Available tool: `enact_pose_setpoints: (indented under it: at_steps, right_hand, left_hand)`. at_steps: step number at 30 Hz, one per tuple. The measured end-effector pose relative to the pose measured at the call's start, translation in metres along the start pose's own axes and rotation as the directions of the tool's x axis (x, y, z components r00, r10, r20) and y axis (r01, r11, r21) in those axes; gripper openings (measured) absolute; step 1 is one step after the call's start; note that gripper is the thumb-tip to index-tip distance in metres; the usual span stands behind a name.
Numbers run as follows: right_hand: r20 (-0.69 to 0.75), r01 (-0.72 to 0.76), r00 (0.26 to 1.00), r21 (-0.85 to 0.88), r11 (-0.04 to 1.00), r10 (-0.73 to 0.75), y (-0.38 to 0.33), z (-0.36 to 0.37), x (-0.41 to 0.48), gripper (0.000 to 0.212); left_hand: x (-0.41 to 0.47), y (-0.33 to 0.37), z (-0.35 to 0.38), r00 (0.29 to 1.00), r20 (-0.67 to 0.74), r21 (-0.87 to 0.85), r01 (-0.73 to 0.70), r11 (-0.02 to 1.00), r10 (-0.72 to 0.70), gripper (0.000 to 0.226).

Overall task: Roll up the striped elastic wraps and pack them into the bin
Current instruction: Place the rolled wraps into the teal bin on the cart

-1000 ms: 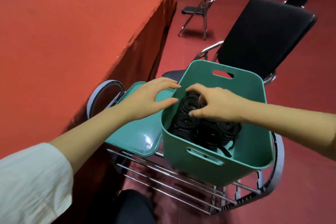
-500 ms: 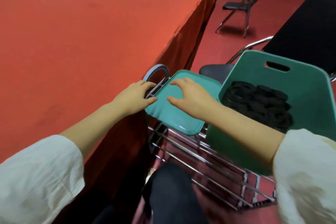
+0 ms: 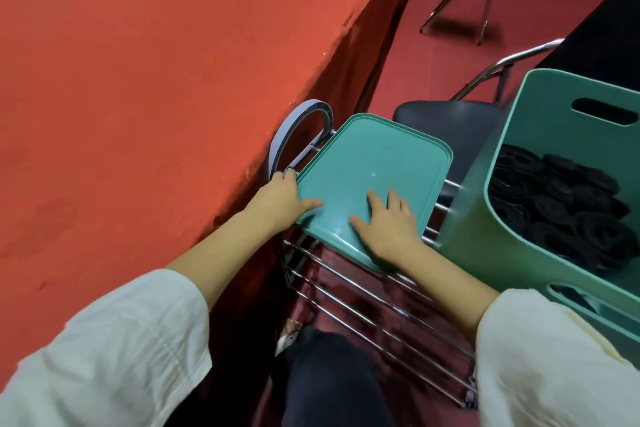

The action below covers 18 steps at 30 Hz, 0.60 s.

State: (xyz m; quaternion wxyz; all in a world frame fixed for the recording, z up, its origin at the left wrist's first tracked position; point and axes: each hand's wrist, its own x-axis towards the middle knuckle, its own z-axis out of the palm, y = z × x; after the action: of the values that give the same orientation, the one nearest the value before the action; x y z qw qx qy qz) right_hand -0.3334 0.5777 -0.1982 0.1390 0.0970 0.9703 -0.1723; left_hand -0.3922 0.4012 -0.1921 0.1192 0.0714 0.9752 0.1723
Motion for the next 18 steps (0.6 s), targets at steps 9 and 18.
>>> enact_pose_setpoints:
  at_steps: [9,18]
  right_hand:
    - [0.029,0.027,0.999,0.063,0.998,-0.028,0.005,0.006,-0.001,0.067]
    - [-0.174,0.23,0.971,0.514,0.826,-0.162,-0.013,-0.015,-0.012,0.066]
  left_hand:
    - [-0.006,-0.009,0.001,0.997,0.072,-0.508,0.071,0.858,-0.04,0.073]
    - [-0.03,0.014,-0.034,0.976,-0.177,-0.898,-0.108,0.427,-0.123,0.061]
